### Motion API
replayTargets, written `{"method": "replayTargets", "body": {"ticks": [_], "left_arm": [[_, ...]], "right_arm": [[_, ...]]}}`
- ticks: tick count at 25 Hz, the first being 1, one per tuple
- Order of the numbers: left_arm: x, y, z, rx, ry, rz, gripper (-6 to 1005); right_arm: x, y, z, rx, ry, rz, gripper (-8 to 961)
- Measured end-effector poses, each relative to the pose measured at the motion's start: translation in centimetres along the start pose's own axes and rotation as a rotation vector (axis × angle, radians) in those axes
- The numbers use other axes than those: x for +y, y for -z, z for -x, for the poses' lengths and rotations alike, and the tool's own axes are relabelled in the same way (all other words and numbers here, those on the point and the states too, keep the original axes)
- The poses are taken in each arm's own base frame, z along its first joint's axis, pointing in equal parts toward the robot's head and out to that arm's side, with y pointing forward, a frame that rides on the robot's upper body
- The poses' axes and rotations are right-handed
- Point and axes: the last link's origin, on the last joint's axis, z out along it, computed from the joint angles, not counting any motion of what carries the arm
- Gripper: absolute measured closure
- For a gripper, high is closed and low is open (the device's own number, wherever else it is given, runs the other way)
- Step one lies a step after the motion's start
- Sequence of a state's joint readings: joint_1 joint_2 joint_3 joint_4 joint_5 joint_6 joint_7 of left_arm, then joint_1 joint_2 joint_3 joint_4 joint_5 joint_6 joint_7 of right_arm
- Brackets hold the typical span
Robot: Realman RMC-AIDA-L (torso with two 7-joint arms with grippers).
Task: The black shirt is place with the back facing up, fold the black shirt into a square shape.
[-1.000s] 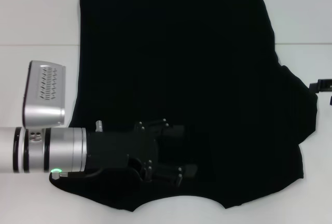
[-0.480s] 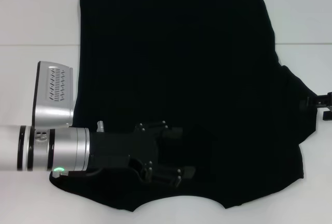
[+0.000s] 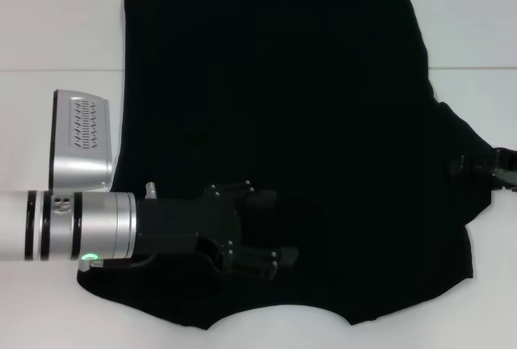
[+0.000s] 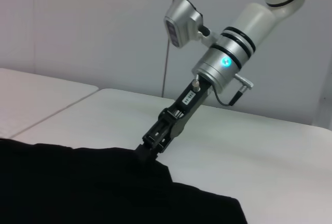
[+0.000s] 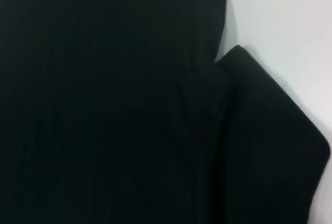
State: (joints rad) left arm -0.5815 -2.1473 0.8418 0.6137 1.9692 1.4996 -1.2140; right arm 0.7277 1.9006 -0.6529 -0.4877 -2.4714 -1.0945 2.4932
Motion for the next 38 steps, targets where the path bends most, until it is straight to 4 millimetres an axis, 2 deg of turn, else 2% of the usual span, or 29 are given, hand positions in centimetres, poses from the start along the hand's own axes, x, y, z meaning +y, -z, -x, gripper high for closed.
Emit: {"method": "replayTargets", "body": {"ticks": [8, 14, 19, 22, 33, 38], "left_arm": [[0.0, 0.1, 0.0, 0.003, 0.013, -0.002, 52], [0.0, 0.1, -0.1, 0.012, 0.016, -0.006, 52], [0.1, 0.0, -0.2, 0.016, 0.017, 0.001, 52], [0.0, 0.0, -0.2, 0.019, 0.02, -0.005, 52], [0.2, 0.3, -0.1, 0.053, 0.053, -0.015, 52], [0.3, 0.4, 0.1, 0.05, 0.061, -0.016, 52]], "right_arm": [[0.1, -0.6, 0.3, -0.047, 0.001, -0.021, 116], [0.3, -0.8, 0.2, -0.042, 0.021, -0.022, 303], [0.2, -0.8, 0.1, -0.042, 0.021, -0.024, 541], [0.3, -0.9, 0.1, -0.041, 0.028, -0.021, 788], [0.4, -0.2, 0.5, -0.09, 0.062, 0.031, 939], [-0.5, 0.6, 0.4, -0.107, 0.053, 0.021, 939]]}}
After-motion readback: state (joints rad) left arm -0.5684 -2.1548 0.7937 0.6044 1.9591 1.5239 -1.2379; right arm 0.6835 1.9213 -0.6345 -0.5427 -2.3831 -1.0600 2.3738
